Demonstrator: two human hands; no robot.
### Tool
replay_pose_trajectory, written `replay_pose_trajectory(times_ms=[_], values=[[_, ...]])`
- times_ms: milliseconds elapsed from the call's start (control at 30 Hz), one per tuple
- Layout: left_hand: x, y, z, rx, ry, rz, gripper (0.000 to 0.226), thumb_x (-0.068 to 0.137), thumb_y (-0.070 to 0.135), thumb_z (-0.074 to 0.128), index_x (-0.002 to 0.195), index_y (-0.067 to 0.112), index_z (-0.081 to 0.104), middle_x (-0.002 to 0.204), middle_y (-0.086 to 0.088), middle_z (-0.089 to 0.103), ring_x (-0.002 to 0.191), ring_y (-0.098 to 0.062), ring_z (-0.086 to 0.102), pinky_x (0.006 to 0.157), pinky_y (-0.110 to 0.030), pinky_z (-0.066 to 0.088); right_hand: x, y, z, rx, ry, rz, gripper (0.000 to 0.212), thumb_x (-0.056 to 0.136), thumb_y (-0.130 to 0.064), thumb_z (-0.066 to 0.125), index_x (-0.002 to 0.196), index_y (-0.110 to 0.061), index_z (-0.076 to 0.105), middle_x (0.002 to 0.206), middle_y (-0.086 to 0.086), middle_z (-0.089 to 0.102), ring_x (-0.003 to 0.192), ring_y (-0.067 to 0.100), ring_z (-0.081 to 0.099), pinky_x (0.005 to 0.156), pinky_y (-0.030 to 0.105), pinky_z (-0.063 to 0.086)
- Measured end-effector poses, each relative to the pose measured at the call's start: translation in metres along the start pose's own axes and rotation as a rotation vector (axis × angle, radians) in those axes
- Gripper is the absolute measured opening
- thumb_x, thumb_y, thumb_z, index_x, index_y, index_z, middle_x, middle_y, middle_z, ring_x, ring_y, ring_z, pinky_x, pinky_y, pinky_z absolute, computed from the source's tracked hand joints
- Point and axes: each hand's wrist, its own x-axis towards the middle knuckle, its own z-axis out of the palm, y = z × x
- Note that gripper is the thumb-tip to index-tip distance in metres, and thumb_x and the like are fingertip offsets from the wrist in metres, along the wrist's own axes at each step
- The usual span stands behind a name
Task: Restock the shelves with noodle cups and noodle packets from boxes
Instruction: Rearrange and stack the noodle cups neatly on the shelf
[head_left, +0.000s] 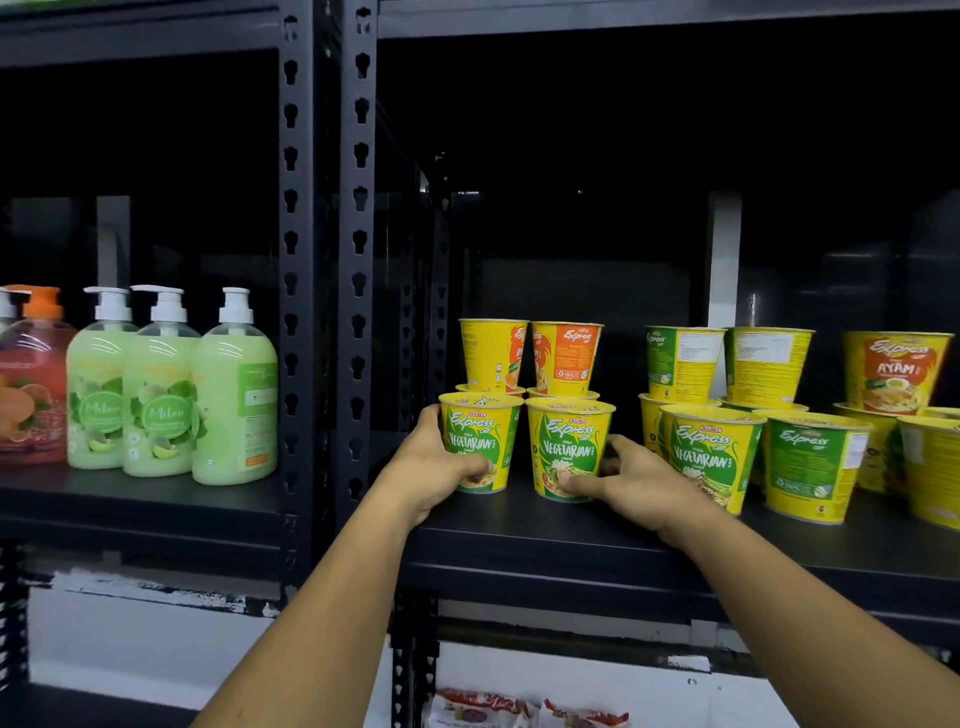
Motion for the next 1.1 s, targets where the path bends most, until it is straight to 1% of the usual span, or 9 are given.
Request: replay_pose_trajectory(times_ms=[167,267,400,467,533,667,767,933,1100], values=[[0.0007,-0.0005,0.0002,-0.004,0.009,-0.001,0.072,0.076,0.0,0.086,0.127,0.03,0.045,0.11,0.0,0.071,0.104,-0.017,0.069,0.096,-0.037,0.054,-0.0001,0.0009,-0.0003,-0.001,0.0,-0.001,0.077,0.071,-0.048,0.09,0.136,-0.028,0.053,0.124,-0.001,0.065,0.114,0.019,0.062,0.107,0.046,0.047],[0.0016,-0.0006,0.0003,-0.001,0.01,-0.003,0.073,0.075,0.002,0.087,0.127,0.031,0.044,0.11,0.0,0.07,0.104,-0.017,0.069,0.096,-0.038,0.055,-0.0003,0.0006,-0.0005,-0.006,0.007,-0.009,0.077,0.071,-0.049,0.09,0.136,-0.029,0.052,0.125,-0.001,0.064,0.116,0.019,0.06,0.106,0.045,0.047],[0.0027,-0.0015,0.0008,0.008,0.008,-0.005,0.074,0.075,0.005,0.088,0.129,0.031,0.044,0.11,0.001,0.071,0.104,-0.017,0.07,0.098,-0.04,0.055,0.0006,0.0004,-0.0003,0.008,-0.001,-0.007,0.072,0.074,-0.045,0.089,0.133,-0.03,0.05,0.126,-0.001,0.062,0.118,0.019,0.059,0.104,0.041,0.045],[0.0026,-0.0018,0.001,0.009,0.006,-0.002,0.073,0.075,0.004,0.088,0.13,0.029,0.046,0.11,0.001,0.071,0.103,-0.017,0.07,0.098,-0.039,0.055,0.002,0.0012,0.0,-0.006,-0.008,-0.001,0.07,0.075,-0.04,0.089,0.133,-0.029,0.051,0.125,-0.002,0.063,0.116,0.019,0.06,0.105,0.041,0.045],[0.0023,-0.0019,0.001,0.018,0.01,0.005,0.073,0.075,0.004,0.088,0.13,0.028,0.047,0.111,0.001,0.071,0.103,-0.017,0.07,0.097,-0.039,0.056,0.0028,0.0019,0.0002,-0.011,-0.011,-0.001,0.073,0.074,-0.038,0.091,0.134,-0.028,0.052,0.126,-0.001,0.064,0.115,0.019,0.061,0.107,0.043,0.045],[0.0014,-0.0018,0.0001,0.027,0.026,0.007,0.073,0.073,0.005,0.09,0.129,0.028,0.048,0.11,0.002,0.071,0.102,-0.016,0.07,0.097,-0.039,0.056,0.003,0.0029,0.0001,-0.016,-0.015,-0.005,0.083,0.07,-0.042,0.092,0.139,-0.029,0.049,0.129,0.001,0.064,0.118,0.021,0.061,0.11,0.047,0.044],[0.0,-0.0013,0.0,0.015,0.035,0.009,0.073,0.073,0.004,0.09,0.128,0.027,0.047,0.108,0.002,0.07,0.101,-0.015,0.069,0.094,-0.037,0.056,0.002,0.0015,0.0005,-0.017,-0.019,-0.009,0.083,0.071,-0.042,0.092,0.14,-0.029,0.048,0.131,0.002,0.063,0.12,0.021,0.06,0.111,0.047,0.044],[0.0011,-0.0029,-0.0002,0.012,0.047,0.004,0.076,0.071,0.005,0.091,0.127,0.03,0.046,0.109,0.001,0.07,0.102,-0.018,0.07,0.099,-0.043,0.057,0.001,0.0008,0.0005,-0.018,-0.025,-0.013,0.083,0.071,-0.042,0.092,0.14,-0.029,0.048,0.131,0.001,0.063,0.121,0.02,0.059,0.112,0.047,0.043],[0.0012,-0.0021,-0.0003,0.017,0.046,-0.004,0.076,0.071,0.006,0.092,0.127,0.03,0.046,0.109,0.002,0.071,0.102,-0.018,0.07,0.1,-0.045,0.056,0.0018,0.0006,0.0006,-0.025,-0.025,-0.013,0.083,0.071,-0.042,0.091,0.14,-0.029,0.047,0.131,0.001,0.063,0.12,0.021,0.06,0.112,0.048,0.043]])
